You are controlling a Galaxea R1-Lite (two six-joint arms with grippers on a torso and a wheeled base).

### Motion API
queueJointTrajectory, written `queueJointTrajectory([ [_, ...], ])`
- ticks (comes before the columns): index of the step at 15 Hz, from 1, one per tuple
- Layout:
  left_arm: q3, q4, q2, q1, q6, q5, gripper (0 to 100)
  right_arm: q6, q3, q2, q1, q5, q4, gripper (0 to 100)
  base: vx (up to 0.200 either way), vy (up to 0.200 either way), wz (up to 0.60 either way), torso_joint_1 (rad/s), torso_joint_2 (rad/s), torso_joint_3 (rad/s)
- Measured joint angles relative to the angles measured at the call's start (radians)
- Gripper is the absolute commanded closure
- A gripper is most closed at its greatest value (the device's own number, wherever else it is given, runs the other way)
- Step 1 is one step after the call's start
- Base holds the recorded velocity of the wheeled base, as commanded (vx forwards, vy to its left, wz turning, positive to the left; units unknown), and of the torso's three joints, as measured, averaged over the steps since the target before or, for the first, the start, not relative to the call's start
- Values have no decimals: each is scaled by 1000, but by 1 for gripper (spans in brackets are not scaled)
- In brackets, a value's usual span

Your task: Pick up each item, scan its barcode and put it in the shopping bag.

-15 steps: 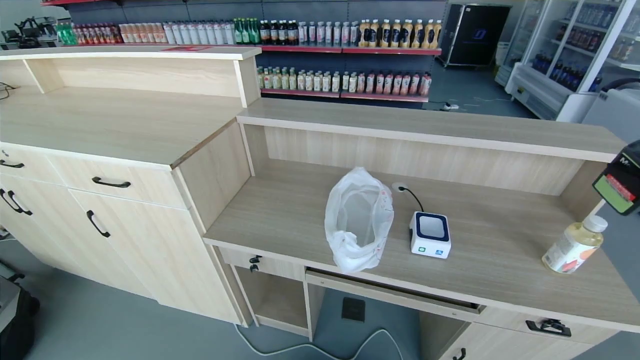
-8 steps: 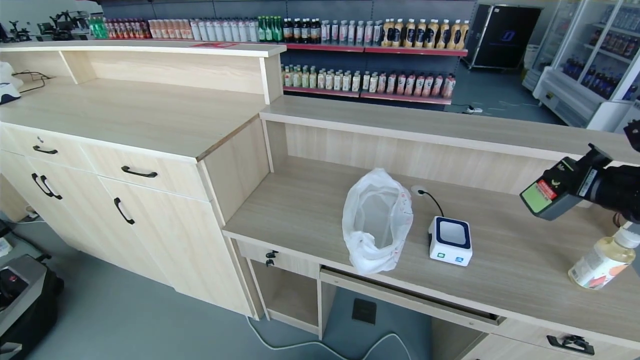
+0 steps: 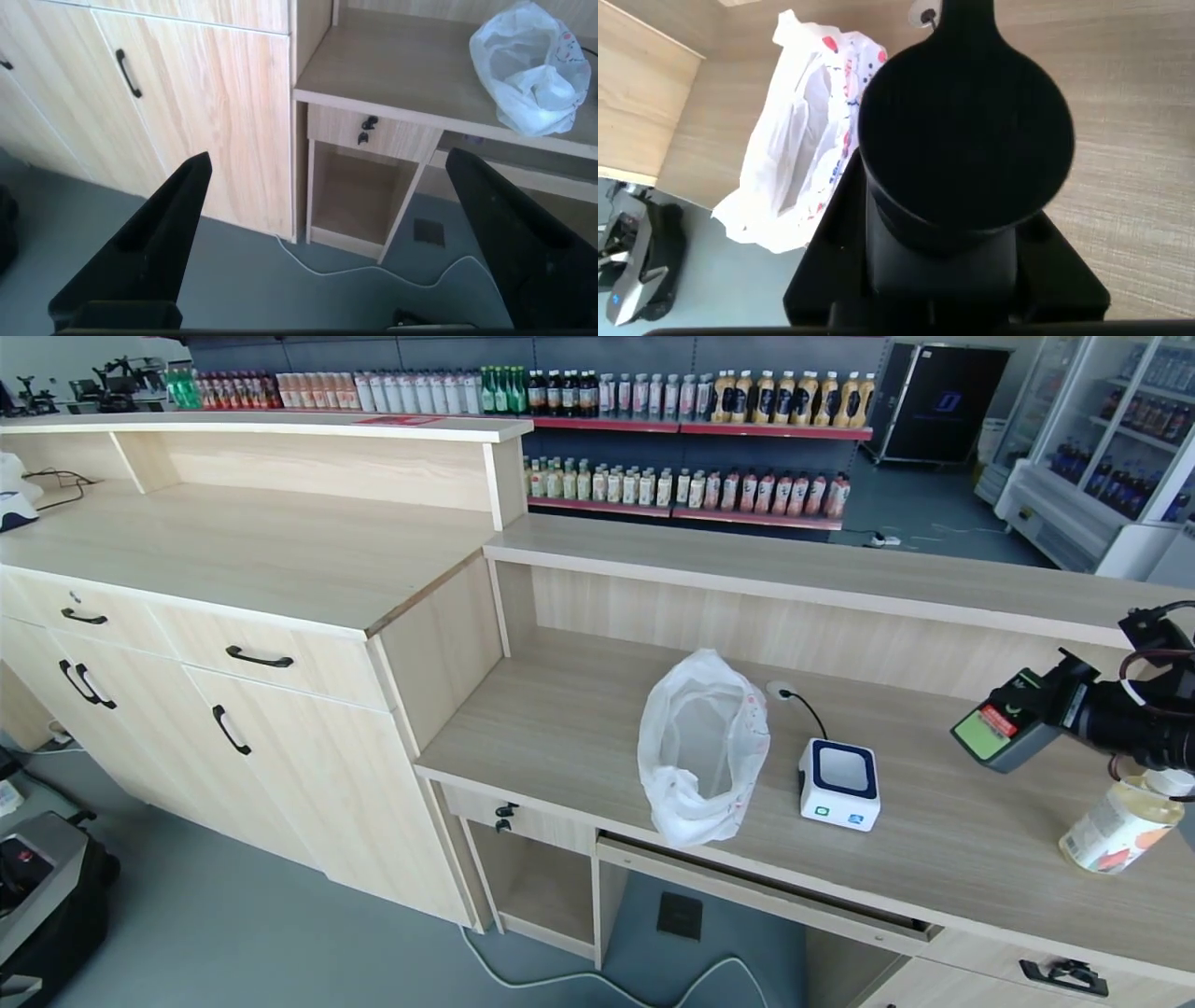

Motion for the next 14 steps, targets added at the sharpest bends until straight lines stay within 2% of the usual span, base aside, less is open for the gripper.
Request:
queueJointTrajectory([
  [5,0,0,0,0,0,0,0,-16,-44,101,1,18,-74,100,0,0,0,0,0,0],
  [9,0,0,0,0,0,0,0,-16,-46,145,6,114,-100,100,0,0,0,0,0,0],
  [14,0,0,0,0,0,0,0,-28,-49,189,25,116,-122,100,0,0,0,0,0,0],
])
